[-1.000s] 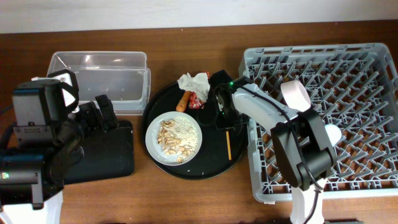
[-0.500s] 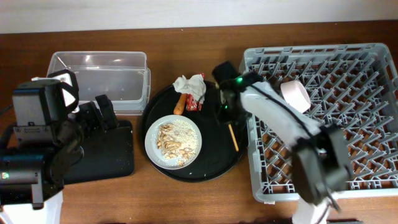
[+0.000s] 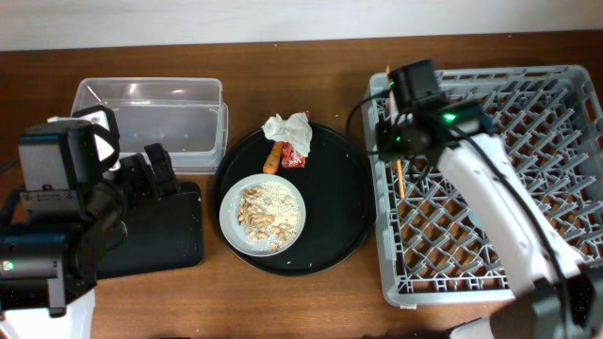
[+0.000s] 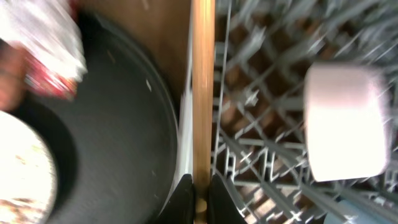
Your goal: Sort waste into correct bins and load items into the dishwasher rack
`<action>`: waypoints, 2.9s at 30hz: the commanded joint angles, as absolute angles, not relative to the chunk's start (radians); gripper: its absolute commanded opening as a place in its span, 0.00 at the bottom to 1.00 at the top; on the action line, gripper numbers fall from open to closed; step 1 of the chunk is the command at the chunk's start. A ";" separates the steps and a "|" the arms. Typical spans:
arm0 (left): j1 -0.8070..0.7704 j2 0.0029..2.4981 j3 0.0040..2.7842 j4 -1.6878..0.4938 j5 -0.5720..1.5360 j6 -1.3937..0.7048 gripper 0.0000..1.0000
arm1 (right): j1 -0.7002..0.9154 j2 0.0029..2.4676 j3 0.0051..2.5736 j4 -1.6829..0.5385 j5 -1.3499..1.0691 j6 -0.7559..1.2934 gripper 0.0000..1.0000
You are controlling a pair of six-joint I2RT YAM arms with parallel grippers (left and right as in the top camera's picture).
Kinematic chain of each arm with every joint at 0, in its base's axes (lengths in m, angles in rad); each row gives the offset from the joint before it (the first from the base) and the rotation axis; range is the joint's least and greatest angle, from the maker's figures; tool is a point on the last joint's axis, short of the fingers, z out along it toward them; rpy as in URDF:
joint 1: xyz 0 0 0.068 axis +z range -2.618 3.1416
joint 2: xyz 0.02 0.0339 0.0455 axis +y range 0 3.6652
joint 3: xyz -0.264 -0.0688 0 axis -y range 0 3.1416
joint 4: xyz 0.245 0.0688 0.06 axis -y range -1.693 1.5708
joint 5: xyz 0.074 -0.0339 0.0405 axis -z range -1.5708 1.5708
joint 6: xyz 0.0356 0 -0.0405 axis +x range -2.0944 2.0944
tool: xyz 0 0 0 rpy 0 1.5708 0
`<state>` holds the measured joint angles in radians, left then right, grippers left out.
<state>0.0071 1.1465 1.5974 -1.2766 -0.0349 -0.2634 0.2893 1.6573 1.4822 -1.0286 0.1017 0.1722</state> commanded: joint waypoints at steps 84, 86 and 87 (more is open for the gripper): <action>0.010 1.146 1.607 -1.278 -0.049 -0.276 0.99 | -0.007 0.004 0.006 -0.056 -0.217 -0.067 0.98; 0.010 1.146 1.607 -1.278 -0.049 -0.276 0.99 | -0.007 0.004 0.006 -0.056 -0.217 -0.067 0.98; 0.010 1.146 1.607 -1.278 -0.049 -0.276 0.99 | -0.007 0.004 0.006 -0.056 -0.217 -0.067 0.98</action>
